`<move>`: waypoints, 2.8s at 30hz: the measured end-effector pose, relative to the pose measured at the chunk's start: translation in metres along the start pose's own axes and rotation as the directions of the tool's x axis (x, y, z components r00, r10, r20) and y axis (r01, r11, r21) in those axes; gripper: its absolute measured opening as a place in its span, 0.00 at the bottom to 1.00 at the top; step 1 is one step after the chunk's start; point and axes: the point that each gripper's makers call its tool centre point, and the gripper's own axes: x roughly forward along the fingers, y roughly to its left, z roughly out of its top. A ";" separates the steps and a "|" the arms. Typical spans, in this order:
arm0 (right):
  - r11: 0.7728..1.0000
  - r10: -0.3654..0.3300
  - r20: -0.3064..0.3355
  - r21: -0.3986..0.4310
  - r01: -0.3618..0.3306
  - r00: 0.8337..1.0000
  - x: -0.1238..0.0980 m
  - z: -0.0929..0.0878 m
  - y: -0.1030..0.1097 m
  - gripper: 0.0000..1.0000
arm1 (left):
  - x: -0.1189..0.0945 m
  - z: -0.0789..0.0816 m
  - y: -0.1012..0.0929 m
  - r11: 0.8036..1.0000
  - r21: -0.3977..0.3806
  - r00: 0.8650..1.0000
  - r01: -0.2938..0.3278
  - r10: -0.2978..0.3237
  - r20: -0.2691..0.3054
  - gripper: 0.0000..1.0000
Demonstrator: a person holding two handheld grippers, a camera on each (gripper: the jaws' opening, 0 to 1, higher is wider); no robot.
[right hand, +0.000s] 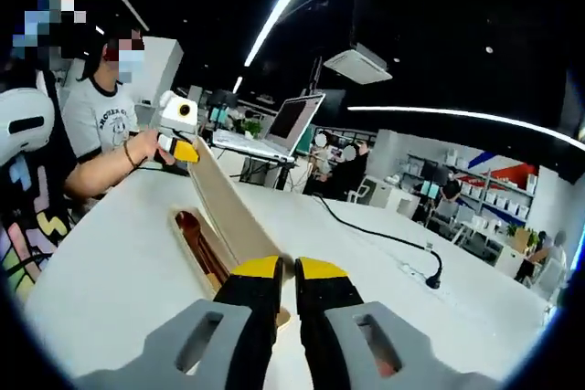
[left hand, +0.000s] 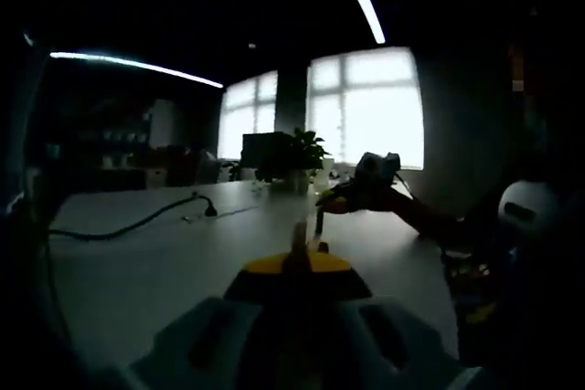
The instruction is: Arrange the utensils inside the cutlery case until each visible utensil rests in its matching compartment.
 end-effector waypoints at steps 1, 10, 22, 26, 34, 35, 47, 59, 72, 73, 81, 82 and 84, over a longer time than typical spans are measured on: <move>1.000 0.000 -0.009 -0.029 0.000 1.000 0.000 -0.001 0.001 0.04 | 0.000 -0.004 0.001 1.000 0.029 1.000 -0.006 0.006 -0.025 0.05; 0.984 -0.095 0.027 -0.146 0.098 0.995 -0.007 0.010 -0.010 0.03 | 0.007 -0.024 0.006 0.999 0.043 0.991 -0.030 0.036 -0.131 0.08; 0.929 -0.125 -0.023 -0.354 0.108 0.992 -0.002 -0.002 -0.002 0.03 | 0.007 -0.044 0.012 0.995 0.085 0.971 -0.059 0.077 -0.226 0.11; 0.920 -0.128 -0.041 -0.379 0.103 0.991 0.001 -0.005 0.000 0.03 | 0.007 -0.051 0.008 0.995 0.090 0.965 -0.052 0.073 -0.251 0.11; 0.867 -0.158 -0.098 -0.489 0.090 0.983 0.003 -0.017 0.000 0.03 | 0.007 -0.054 0.003 0.990 0.132 0.959 -0.041 0.076 -0.272 0.11; 0.866 -0.165 -0.104 -0.491 0.093 0.981 0.003 -0.019 0.002 0.03 | 0.007 -0.051 0.002 0.990 0.132 0.962 -0.040 0.074 -0.262 0.11; 0.881 -0.136 -0.027 -0.460 0.109 0.990 0.005 -0.005 0.011 0.02 | 0.000 -0.053 0.029 0.939 0.299 0.909 -0.171 0.267 -0.319 0.25; 0.898 -0.113 -0.034 -0.432 0.088 0.993 0.013 -0.006 0.012 0.02 | -0.010 -0.061 0.044 0.853 0.497 0.807 -0.160 0.404 -0.432 0.20; 0.903 -0.113 -0.044 -0.420 0.085 0.993 0.017 -0.007 0.012 0.02 | -0.003 -0.066 0.058 0.852 0.477 0.788 -0.217 0.441 -0.429 0.07; 0.904 -0.115 -0.045 -0.420 0.086 0.992 0.017 -0.007 0.012 0.02 | -0.003 -0.065 0.059 0.851 0.475 0.786 -0.226 0.447 -0.427 0.07; 0.892 -0.154 -0.053 -0.437 0.116 0.987 0.016 -0.007 0.006 0.03 | 0.000 -0.062 0.055 0.835 0.501 0.777 -0.226 0.465 -0.424 0.06; 0.889 -0.159 -0.057 -0.443 0.118 0.986 0.016 -0.008 0.005 0.03 | 0.000 -0.060 0.053 0.832 0.505 0.776 -0.229 0.470 -0.422 0.06; 0.885 -0.161 -0.059 -0.450 0.117 0.985 0.015 -0.007 0.006 0.03 | -0.002 -0.057 0.051 0.822 0.518 0.768 -0.235 0.484 -0.420 0.06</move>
